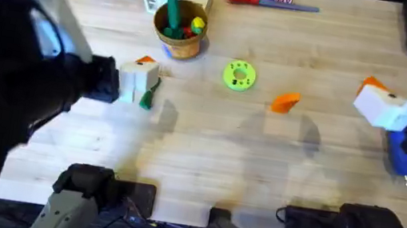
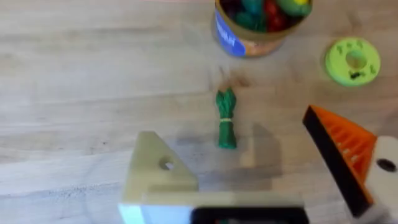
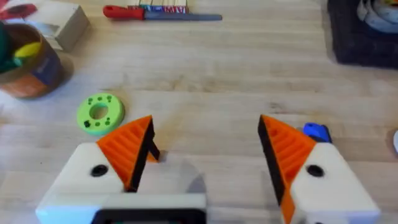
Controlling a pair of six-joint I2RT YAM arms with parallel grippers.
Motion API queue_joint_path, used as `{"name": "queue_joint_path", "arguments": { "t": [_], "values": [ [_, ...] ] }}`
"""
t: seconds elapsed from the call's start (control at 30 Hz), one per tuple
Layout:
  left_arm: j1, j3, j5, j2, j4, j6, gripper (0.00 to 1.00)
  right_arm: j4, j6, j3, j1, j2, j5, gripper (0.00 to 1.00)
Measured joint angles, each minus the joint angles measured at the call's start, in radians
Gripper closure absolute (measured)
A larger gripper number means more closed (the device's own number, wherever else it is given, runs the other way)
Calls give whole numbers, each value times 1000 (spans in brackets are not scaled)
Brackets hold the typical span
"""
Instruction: Pick up the gripper from the table and insert it into the empty holder that is missing its gripper. Then pick up a screw, insert it into the mounting hole, and use the screwdriver to tighten it. Finally, clean up the table by picking up the vegetable and placing it into the bucket.
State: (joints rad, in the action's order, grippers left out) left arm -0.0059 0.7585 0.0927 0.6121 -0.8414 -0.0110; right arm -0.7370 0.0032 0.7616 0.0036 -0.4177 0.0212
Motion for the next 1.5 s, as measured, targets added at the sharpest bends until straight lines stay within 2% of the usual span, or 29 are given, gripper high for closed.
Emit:
{"name": "queue_joint_path", "arguments": {
  "t": [0.1, 0.3, 0.33, 0.5, 0.53, 0.63, 0.7, 0.73, 0.77, 0.9, 0.97, 1.07, 1.17, 1.4, 1.5],
  "values": [
    [0, 17, 26, 126, -2, 0, 15, 4, 0, 48, 0, -39, 0, 10],
    [0, 17, 71, 308, -7, 0, 12, 0, 0, 54, 0, -42, 0, 10],
    [0, 17, 78, 334, -7, 3, 106, 0, 0, 54, 0, -42, 0, 10],
    [-1, 17, 149, 403, 23, -13, 887, 0, 0, 54, 0, -42, 0, 10],
    [-4, 17, 178, 402, 30, -31, 936, 0, 0, 54, 0, -42, 0, 10],
    [-54, 17, 270, 375, 51, -75, 481, 0, 0, 54, 0, -42, 0, 10],
    [-124, 17, 312, 338, 70, -107, 168, -1, 0, 54, 0, -42, 0, 10],
    [-169, 17, 330, 314, 89, -118, 45, 0, 0, 54, 0, -42, 0, 10],
    [-208, 17, 341, 295, 110, -129, 15, -1, 0, 54, 0, -42, 0, 10],
    [-382, 17, 379, 223, 260, -159, 9, -1, 0, 54, 0, -42, 0, 10],
    [-446, 17, 390, 208, 352, -168, 9, -1, 0, 54, 0, -42, 0, 10],
    [-502, 20, 398, 205, 427, -175, 9, -1, 0, 54, 0, -42, 0, 10],
    [-525, 20, 403, 205, 426, -177, 9, -1, 0, 54, 0, -42, 0, 10],
    [-526, 20, 404, 205, 435, -178, 9, -1, 0, 54, 0, -42, 0, 10],
    [-526, 20, 367, 205, 469, -178, 9, -1, 0, 54, 0, -42, 0, 10]
  ]
}}
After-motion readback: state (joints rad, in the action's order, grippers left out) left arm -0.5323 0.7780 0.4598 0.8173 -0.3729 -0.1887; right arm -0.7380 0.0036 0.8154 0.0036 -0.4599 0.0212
